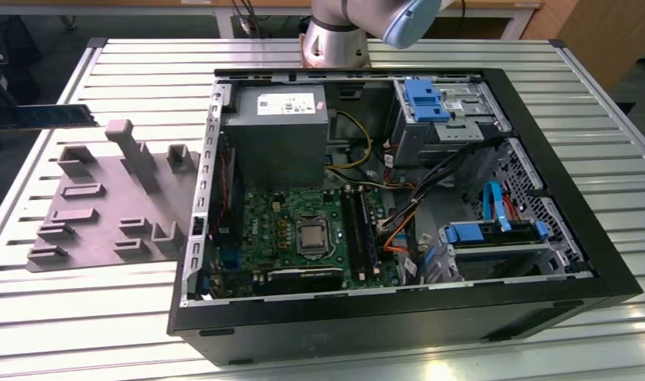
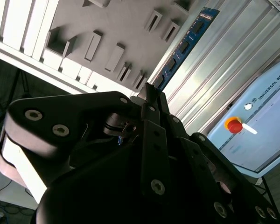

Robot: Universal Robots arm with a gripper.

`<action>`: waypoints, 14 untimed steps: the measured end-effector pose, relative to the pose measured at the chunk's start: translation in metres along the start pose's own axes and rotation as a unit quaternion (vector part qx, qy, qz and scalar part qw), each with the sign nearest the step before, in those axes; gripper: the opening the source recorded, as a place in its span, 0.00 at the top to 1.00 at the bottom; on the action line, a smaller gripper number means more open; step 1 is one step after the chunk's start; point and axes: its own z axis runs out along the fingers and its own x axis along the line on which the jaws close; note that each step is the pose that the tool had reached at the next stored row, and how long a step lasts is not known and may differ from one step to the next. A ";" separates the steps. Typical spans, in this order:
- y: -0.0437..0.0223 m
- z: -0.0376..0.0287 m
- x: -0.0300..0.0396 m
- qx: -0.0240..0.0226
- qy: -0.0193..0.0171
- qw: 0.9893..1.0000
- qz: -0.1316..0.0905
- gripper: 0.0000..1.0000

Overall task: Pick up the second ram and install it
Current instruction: 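Pick up the second ram and move it above second insertion slot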

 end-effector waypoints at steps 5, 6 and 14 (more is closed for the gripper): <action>-0.0034 -0.0001 0.0000 0.000 0.000 1.000 0.000 0.86; -0.0041 -0.0001 0.0000 0.000 0.000 1.000 0.000 0.86; -0.0097 -0.0003 0.0001 0.000 0.000 1.000 0.000 0.86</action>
